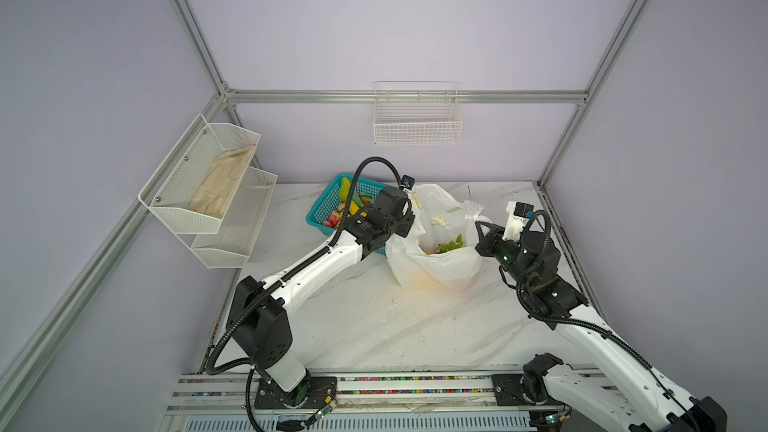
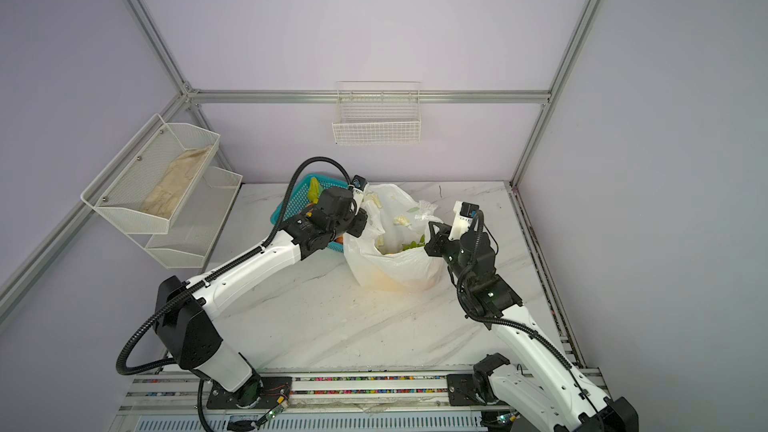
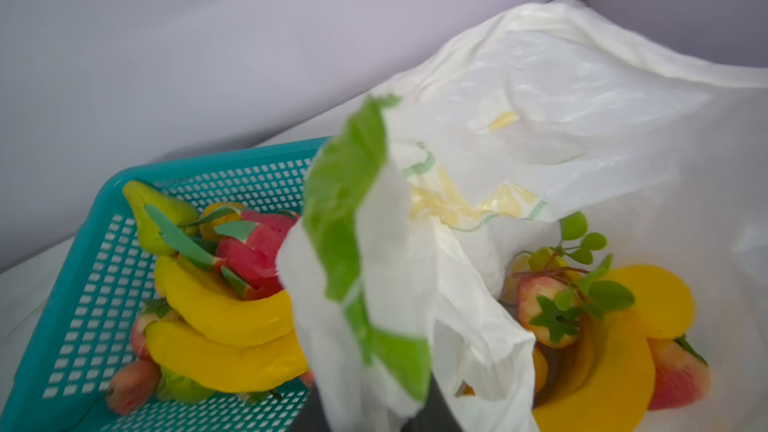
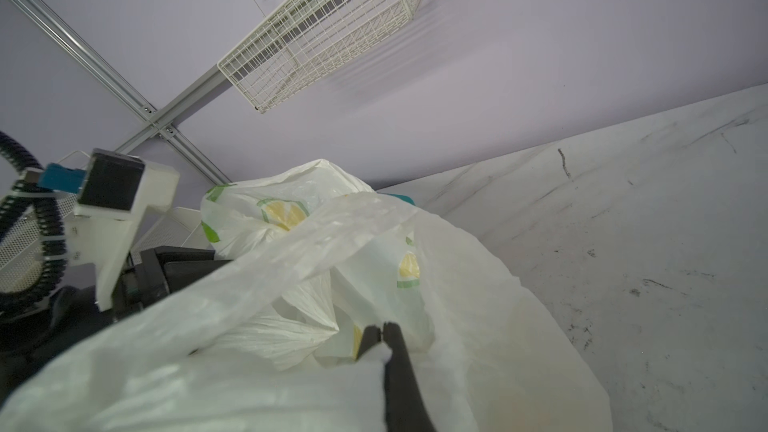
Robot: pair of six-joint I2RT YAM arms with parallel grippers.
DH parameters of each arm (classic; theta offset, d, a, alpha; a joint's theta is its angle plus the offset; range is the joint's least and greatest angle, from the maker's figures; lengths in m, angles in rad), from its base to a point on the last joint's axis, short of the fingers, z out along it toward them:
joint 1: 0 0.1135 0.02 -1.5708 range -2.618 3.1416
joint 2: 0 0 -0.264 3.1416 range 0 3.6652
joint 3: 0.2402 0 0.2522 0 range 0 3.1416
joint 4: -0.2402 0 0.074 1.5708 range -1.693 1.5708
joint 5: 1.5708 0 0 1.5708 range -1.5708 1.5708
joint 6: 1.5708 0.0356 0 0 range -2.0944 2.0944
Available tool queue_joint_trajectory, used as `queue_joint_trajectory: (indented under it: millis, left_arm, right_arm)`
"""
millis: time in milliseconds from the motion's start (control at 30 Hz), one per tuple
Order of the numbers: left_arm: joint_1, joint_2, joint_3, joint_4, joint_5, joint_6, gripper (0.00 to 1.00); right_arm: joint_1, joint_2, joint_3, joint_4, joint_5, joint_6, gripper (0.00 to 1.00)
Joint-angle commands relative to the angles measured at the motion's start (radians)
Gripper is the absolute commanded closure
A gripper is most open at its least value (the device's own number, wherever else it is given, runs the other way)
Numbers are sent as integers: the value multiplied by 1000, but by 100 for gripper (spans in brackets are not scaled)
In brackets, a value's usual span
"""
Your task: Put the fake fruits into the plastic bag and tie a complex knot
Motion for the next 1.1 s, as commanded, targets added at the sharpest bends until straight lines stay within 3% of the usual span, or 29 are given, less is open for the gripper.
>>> queue_joint_trajectory:
  millis: [0, 100, 267, 600, 700, 933, 1067]
  left_arm:
    - [28, -133, -88, 172, 331, -149, 98]
    - [48, -175, -166, 264, 469, -245, 100]
    - [70, -218, -273, 425, 611, -412, 100]
    - [130, -221, -430, 613, 615, -626, 100]
    - [140, -223, -446, 622, 608, -634, 100]
    - [160, -211, -460, 643, 614, -625, 100]
    - [163, -206, -458, 641, 608, -619, 100]
  right_arm:
    - [-7, 84, 78, -54, 7, -70, 100]
    - [-14, 166, 134, -71, -5, -90, 95]
    - [-19, 253, 196, -104, -59, -91, 72]
    - [-19, 89, 242, -315, 65, -198, 31]
    - [-18, 52, 272, -358, 30, -226, 27]
    - [-1, -19, 291, -331, -279, -258, 26]
    - [66, -78, 285, -276, -306, -282, 27]
